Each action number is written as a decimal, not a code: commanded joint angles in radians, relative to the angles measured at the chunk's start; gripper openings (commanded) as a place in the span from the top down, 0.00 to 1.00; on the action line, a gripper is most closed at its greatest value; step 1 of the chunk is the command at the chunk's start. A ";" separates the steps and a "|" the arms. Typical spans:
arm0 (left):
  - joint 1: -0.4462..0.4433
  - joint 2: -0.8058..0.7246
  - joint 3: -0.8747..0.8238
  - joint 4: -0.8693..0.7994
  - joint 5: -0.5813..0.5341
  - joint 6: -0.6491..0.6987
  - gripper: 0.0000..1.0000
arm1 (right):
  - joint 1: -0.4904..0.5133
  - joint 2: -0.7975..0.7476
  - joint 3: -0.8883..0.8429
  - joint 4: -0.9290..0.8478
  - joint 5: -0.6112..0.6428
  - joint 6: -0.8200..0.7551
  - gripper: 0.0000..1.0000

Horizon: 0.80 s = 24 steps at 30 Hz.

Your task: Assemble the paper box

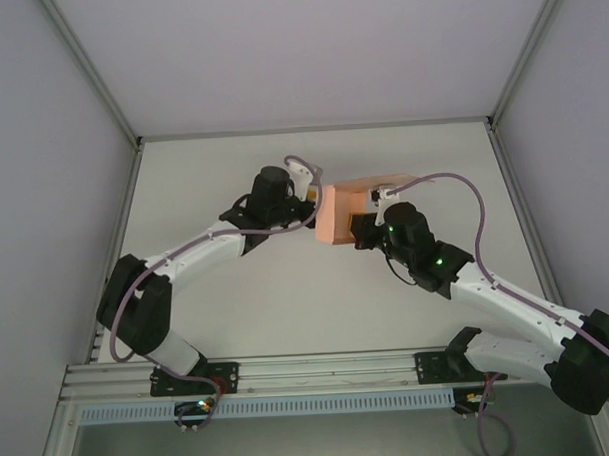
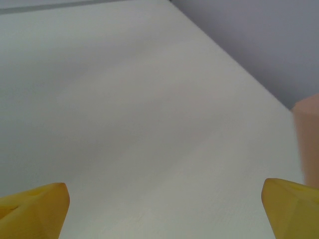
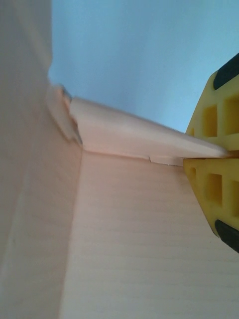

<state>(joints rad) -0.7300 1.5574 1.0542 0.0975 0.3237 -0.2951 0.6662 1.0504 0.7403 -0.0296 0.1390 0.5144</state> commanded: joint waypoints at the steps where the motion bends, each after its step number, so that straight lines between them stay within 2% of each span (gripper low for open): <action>1: -0.029 -0.087 -0.081 -0.114 -0.070 0.035 0.00 | 0.022 -0.040 0.082 -0.041 0.082 -0.085 1.00; 5: 0.104 -0.212 -0.198 -0.178 -0.154 -0.074 0.00 | -0.012 -0.033 0.079 -0.161 0.125 -0.110 1.00; 7: 0.160 -0.283 -0.254 -0.220 -0.199 -0.079 0.00 | -0.030 -0.001 0.077 -0.220 0.119 -0.116 1.00; 13: 0.242 -0.459 -0.318 -0.378 -0.360 -0.102 0.00 | -0.040 0.232 0.141 -0.355 0.140 -0.098 1.00; 18: 0.294 -0.523 -0.362 -0.409 -0.371 -0.127 0.00 | -0.024 0.435 0.194 -0.356 0.157 -0.078 1.00; 24: 0.308 -0.519 -0.388 -0.392 -0.359 -0.137 0.00 | -0.004 0.620 0.217 -0.306 0.183 -0.100 0.96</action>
<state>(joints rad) -0.4301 1.0370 0.6739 -0.2733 -0.0246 -0.4084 0.6537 1.6211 0.9360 -0.3405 0.2806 0.4206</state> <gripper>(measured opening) 0.997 0.069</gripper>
